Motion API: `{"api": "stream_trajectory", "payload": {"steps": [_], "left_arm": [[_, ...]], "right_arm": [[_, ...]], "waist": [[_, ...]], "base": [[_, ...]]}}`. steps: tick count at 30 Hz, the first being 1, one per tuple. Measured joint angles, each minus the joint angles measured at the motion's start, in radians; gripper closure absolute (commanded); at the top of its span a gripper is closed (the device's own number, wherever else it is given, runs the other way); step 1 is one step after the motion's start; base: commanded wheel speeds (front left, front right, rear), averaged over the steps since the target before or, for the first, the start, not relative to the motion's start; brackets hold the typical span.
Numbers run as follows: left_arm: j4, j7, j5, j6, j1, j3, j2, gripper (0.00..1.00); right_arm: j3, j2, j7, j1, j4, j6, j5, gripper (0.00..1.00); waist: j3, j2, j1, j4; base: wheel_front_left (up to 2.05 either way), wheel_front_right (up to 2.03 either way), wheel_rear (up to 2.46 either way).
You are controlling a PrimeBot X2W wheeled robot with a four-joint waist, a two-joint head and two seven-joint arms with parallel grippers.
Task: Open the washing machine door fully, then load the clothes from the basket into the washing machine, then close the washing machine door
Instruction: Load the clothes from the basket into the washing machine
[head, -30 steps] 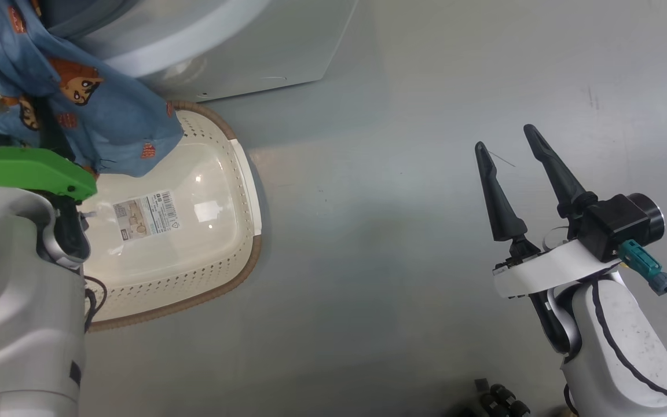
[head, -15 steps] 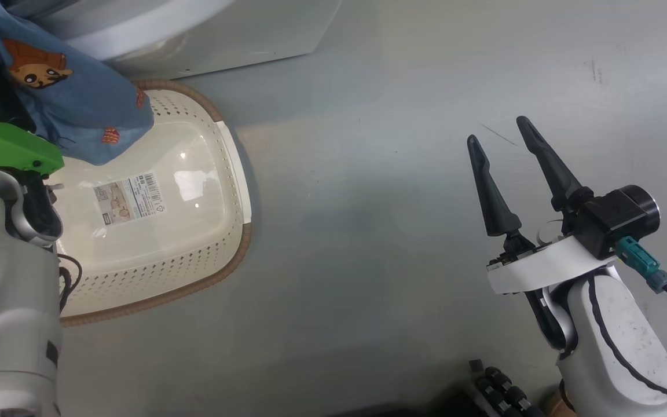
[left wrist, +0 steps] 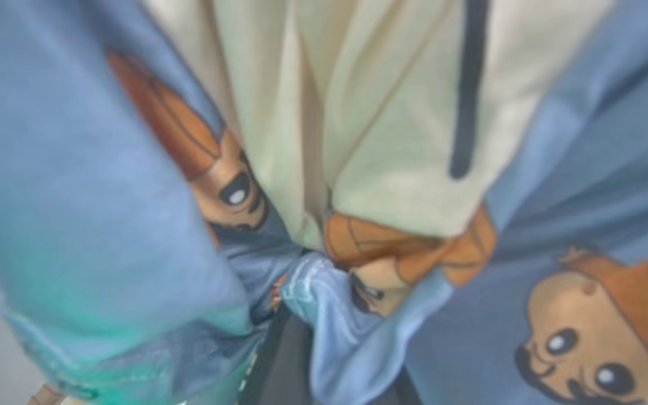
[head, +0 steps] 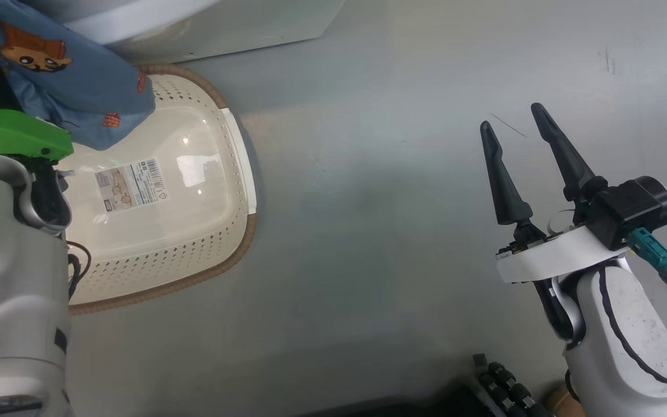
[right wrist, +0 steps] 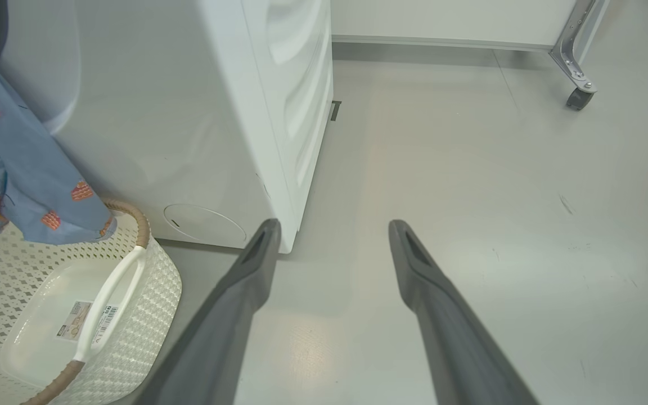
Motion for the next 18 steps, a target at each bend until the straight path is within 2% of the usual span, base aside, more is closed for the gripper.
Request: {"api": "stream_trajectory", "payload": {"steps": [11,18], "left_arm": [[0.029,0.036,-0.036,-0.044,-0.015,0.018,-0.039,1.00],[-0.003,0.036,-0.047,-0.071,0.053,0.023,-0.061,1.00]], "right_arm": [[-0.007,0.000,0.000,-0.017,0.018,0.000,0.000,0.00],[0.002,0.001,0.000,-0.017,0.034,0.000,0.000,0.00]], "waist": [[-0.034,0.0000,0.0002,0.050],[-0.076,0.0000,0.0002,0.074]], "base": [[0.00,0.00,0.00],[0.00,0.00,0.00]]}}
